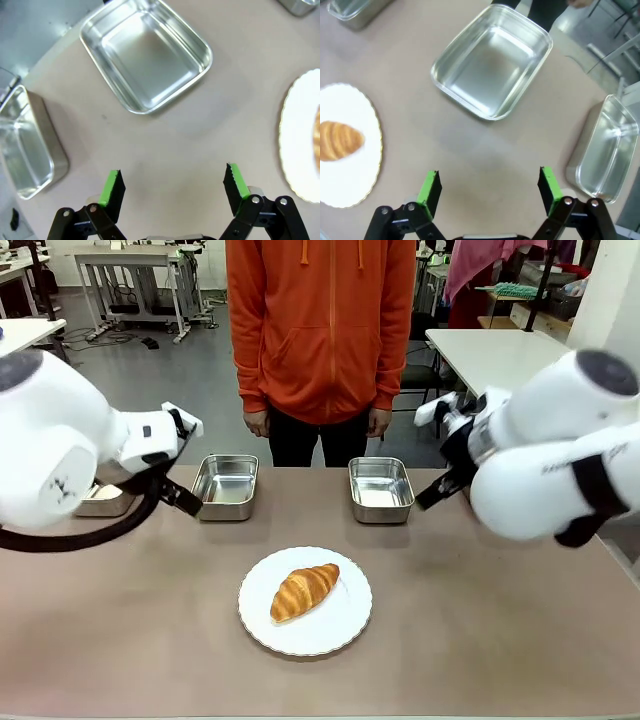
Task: Place the bread in the container.
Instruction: Place the Butter Roll into the Airtight Container indicated by the human.
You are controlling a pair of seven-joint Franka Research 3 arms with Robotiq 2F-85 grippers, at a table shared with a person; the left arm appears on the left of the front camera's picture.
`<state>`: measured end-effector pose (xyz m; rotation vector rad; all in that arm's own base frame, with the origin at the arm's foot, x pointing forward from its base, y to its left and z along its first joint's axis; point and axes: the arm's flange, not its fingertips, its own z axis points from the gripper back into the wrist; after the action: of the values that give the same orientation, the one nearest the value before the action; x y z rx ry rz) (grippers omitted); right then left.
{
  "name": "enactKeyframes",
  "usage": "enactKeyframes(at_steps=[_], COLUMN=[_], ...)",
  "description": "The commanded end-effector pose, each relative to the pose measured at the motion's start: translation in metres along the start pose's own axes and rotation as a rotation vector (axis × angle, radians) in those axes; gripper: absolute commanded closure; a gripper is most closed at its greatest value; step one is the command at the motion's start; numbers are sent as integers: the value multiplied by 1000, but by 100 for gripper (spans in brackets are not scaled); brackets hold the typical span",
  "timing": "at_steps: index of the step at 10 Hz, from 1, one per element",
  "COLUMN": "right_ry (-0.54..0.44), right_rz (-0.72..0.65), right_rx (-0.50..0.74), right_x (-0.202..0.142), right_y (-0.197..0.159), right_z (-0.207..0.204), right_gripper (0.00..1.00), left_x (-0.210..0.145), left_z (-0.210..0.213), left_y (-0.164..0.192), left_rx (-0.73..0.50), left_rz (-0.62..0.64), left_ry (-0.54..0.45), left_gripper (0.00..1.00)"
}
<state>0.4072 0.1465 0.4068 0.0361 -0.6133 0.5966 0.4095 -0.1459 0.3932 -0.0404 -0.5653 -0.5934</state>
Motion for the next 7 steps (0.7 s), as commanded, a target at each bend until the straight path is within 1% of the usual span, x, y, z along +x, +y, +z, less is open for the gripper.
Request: enactKeyframes(at_steps=[1, 2, 3, 4, 5, 6, 7], right_ry=[-43, -67, -82, -103, -123, -146, -153], right_rz=[-44, -65, -72, -79, -66, -59, -51], right_rx=[35, 53, 88, 118, 162, 199, 205], right_x=[18, 20, 17, 9, 1, -13, -25], right_y=[-54, -82, -115, -145, -173, -198, -213], right_z=[44, 61, 75, 85, 92, 97, 98], right_gripper=[0, 0, 0, 0, 0, 0, 0], left_x=[22, 28, 26, 22, 13, -1, -16], left_z=[42, 58, 73, 81, 88, 95, 103], left_y=[48, 78, 116, 149, 181, 214, 235], left_rx=[-69, -130, -206, -316, -480, -556, -585], left_rz=[-1, -4, 2, -35, -161, -195, -223], left_ry=[6, -6, -7, -6, -14, -62, -110], left_gripper=[0, 0, 0, 0, 0, 0, 0])
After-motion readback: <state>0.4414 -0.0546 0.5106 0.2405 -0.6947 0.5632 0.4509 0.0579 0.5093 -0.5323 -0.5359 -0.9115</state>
